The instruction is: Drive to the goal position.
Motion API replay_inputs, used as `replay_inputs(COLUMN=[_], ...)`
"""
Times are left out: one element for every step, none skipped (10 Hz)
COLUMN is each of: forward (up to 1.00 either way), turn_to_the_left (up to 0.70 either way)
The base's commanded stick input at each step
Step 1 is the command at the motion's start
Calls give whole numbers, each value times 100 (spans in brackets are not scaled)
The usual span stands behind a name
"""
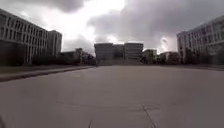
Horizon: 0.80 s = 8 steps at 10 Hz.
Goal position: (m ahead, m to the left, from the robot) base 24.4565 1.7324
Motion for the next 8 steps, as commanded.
replay_inputs(forward=[100,100,100,100,100,100,100,100], turn_to_the_left=[-5,-5,-5,-5,-5,-5,-5,-5])
